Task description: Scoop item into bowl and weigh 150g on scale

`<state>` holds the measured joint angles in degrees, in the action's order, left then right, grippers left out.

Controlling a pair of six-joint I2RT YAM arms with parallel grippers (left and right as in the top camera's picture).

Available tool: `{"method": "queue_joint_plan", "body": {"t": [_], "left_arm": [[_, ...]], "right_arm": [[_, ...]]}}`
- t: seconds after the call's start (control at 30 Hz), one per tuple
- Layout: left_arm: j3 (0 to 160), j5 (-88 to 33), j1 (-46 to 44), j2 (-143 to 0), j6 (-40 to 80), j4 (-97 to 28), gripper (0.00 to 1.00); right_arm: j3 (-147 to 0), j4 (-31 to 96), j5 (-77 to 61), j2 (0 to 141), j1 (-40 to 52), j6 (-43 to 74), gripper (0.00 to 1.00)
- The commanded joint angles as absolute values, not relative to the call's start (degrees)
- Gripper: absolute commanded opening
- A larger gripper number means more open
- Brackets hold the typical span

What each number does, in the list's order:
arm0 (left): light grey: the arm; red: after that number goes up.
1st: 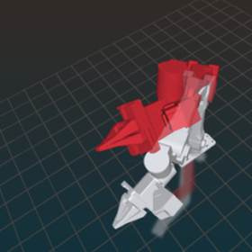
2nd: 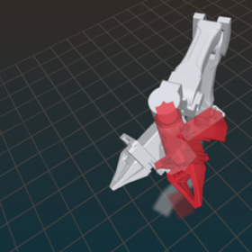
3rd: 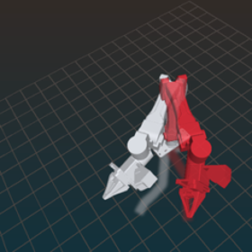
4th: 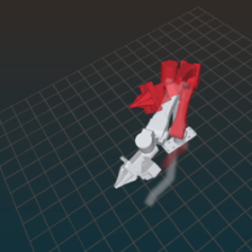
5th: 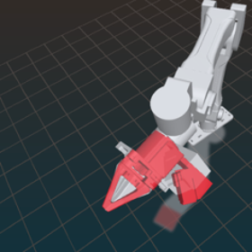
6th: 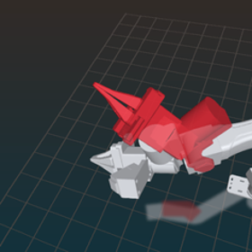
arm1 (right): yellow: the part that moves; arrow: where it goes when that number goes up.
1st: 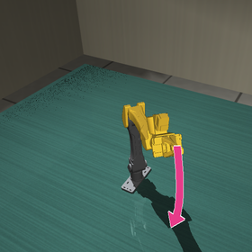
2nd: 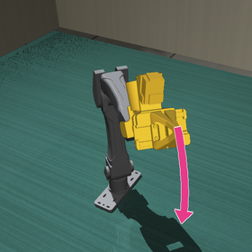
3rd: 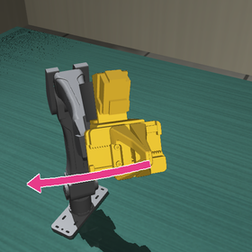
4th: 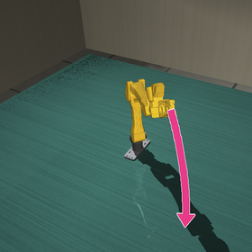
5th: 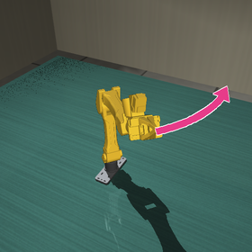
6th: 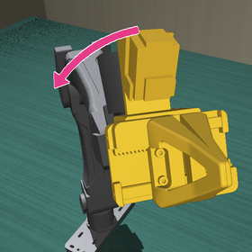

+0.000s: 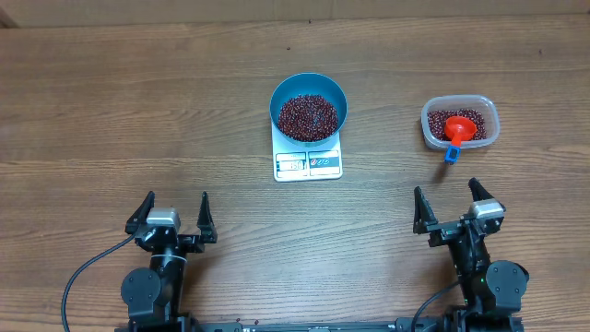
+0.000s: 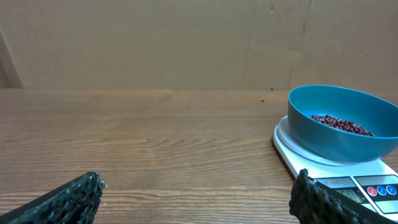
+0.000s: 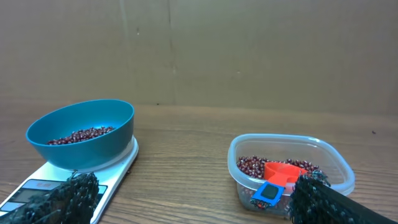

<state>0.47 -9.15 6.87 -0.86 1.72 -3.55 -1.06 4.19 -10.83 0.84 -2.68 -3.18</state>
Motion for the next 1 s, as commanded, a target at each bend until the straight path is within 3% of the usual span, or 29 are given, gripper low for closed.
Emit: {"method": "queue_joint_plan", "body": {"t": [0.0, 0.97], "left_arm": [[0.27, -8.60, 7.11, -0.25, 1.69, -3.77, 1.00], [0.27, -8.60, 7.11, -0.25, 1.69, -3.75, 1.00]], "right_arm": [[-0.45, 4.27, -6.59, 0.12, -1.28, -2.81, 1.00], [-0.45, 4.25, -6.66, 0.16, -0.71, -2.83, 1.00]]}}
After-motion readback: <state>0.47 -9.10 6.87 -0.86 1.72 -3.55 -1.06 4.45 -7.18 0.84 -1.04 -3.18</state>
